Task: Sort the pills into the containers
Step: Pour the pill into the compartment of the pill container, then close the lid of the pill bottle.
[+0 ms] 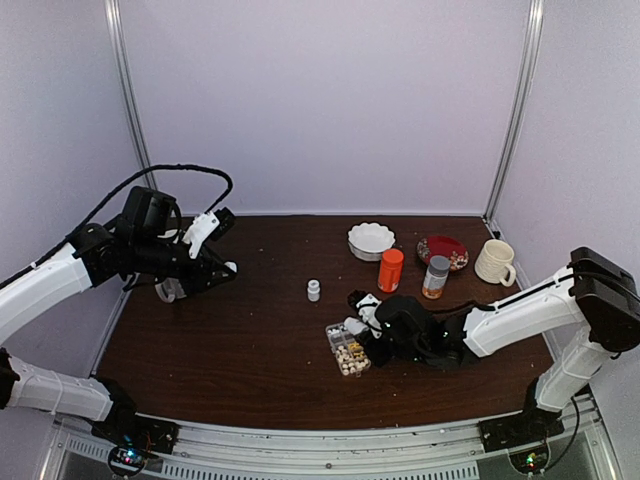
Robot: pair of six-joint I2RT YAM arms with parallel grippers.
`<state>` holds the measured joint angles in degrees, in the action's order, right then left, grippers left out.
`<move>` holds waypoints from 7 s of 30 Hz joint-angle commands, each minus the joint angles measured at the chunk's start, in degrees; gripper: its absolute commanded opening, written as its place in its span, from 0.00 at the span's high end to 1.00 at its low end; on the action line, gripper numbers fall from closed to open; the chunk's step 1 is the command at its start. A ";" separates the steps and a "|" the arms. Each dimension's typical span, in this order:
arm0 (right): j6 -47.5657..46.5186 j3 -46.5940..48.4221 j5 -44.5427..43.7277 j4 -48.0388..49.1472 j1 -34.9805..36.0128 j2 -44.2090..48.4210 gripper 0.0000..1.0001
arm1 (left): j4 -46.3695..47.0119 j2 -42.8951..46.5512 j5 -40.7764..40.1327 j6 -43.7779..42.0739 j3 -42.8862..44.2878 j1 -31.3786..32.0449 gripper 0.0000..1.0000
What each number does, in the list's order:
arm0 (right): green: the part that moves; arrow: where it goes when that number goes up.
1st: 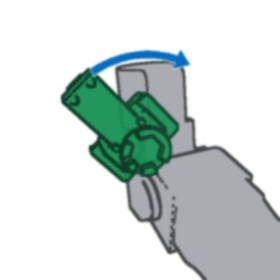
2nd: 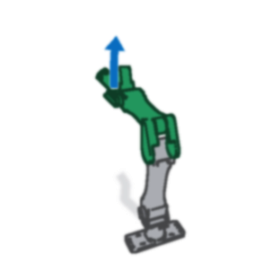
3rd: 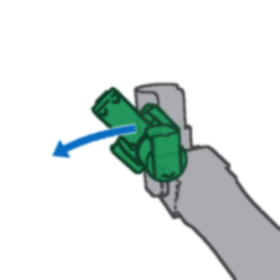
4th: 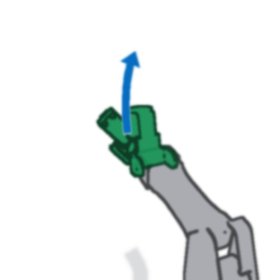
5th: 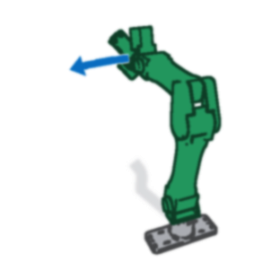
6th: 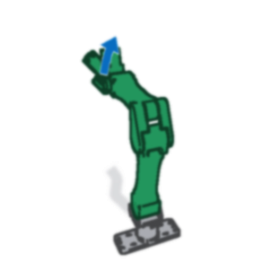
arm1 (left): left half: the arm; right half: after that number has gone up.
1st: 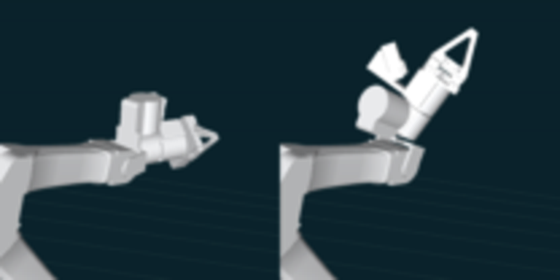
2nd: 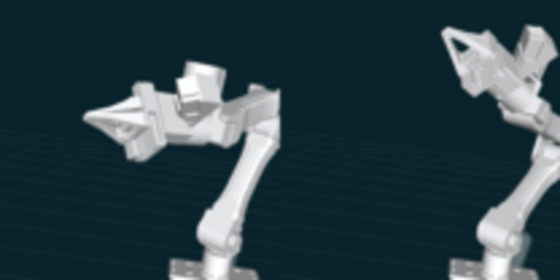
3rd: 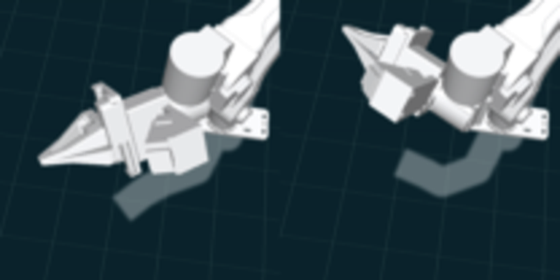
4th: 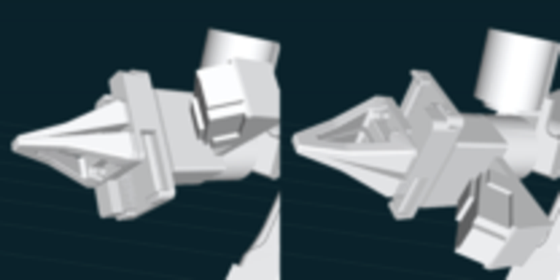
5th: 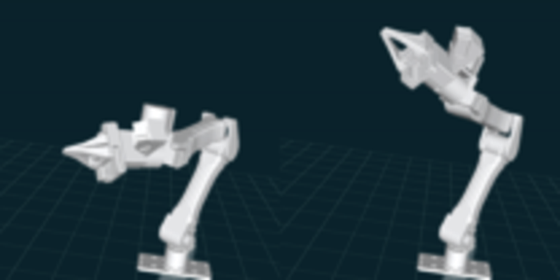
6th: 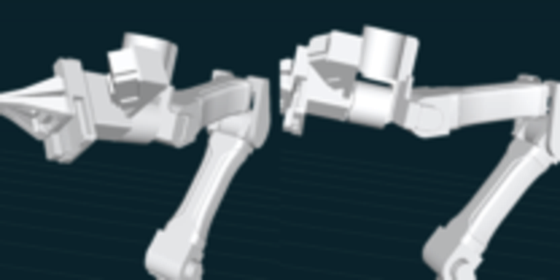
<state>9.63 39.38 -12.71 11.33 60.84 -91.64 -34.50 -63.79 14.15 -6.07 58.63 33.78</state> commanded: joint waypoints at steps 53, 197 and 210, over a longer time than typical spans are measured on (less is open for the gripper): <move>-27.60 -3.85 16.30 53.74 -0.46 42.21 1.00 | -9.73 -3.89 19.70 20.02 27.87 2.59 1.00; -58.60 29.84 8.16 2.88 11.30 11.72 1.00 | 4.16 -12.24 32.04 50.58 25.92 7.77 0.76; -37.75 36.71 35.97 -5.71 4.10 12.52 1.00 | -4.04 -13.63 32.87 24.94 28.96 8.64 0.85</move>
<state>-36.67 70.70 8.78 4.34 65.43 -78.89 -35.00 -75.05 48.29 33.52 85.56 40.88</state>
